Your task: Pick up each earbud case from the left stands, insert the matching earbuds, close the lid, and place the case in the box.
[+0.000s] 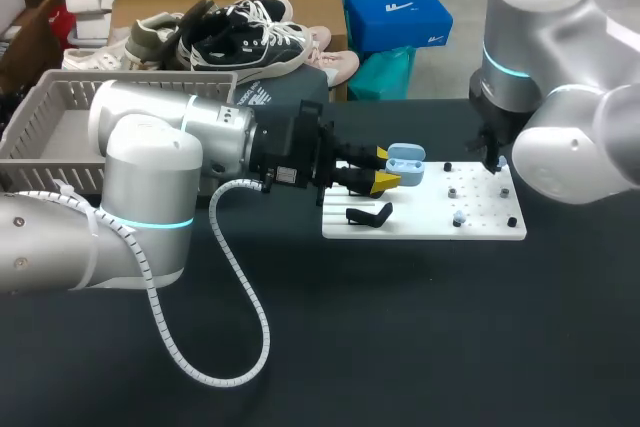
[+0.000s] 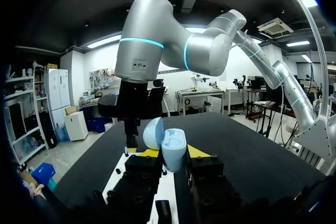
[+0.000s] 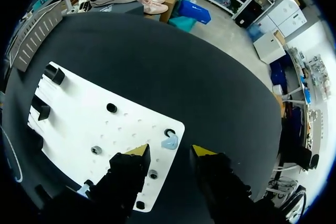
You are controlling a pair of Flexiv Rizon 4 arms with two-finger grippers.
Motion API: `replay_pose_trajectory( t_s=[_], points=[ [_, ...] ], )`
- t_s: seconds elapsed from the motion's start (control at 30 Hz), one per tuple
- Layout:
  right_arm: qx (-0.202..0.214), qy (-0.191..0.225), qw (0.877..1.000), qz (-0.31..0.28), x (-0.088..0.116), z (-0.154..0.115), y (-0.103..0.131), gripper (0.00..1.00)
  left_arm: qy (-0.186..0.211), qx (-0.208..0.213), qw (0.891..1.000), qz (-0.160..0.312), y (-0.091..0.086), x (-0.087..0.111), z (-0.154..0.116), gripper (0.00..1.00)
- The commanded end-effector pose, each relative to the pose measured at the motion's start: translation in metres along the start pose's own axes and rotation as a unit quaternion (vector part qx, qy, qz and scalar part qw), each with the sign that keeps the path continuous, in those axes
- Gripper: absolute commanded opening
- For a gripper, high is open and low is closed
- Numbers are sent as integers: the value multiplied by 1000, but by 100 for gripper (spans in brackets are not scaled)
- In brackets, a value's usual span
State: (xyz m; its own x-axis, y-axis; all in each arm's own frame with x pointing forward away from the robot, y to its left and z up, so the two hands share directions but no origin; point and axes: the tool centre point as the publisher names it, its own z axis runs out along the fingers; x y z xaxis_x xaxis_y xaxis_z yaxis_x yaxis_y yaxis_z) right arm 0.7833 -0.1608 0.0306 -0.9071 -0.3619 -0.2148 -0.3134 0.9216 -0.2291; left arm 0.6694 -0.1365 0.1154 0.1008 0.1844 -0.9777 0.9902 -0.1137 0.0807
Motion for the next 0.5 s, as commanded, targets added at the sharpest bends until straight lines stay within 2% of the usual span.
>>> replay_pose_trajectory(
  t_s=[0.03, 0.27, 0.5],
  points=[
    [-1, 2, 1000, 6, -4, 3, -1, 45, -1, 1, 1000, 1, 1, 1, 1, 0],
    [-1, 1, 1000, 6, -7, 6, -2, 44, -1, 1, 1000, 1, 1, 1, 1, 0],
    [-2, 4, 1000, 5, -7, 8, -1, 37, -1, 1, 1000, 1, 1, 1, 1, 0]
  ],
)
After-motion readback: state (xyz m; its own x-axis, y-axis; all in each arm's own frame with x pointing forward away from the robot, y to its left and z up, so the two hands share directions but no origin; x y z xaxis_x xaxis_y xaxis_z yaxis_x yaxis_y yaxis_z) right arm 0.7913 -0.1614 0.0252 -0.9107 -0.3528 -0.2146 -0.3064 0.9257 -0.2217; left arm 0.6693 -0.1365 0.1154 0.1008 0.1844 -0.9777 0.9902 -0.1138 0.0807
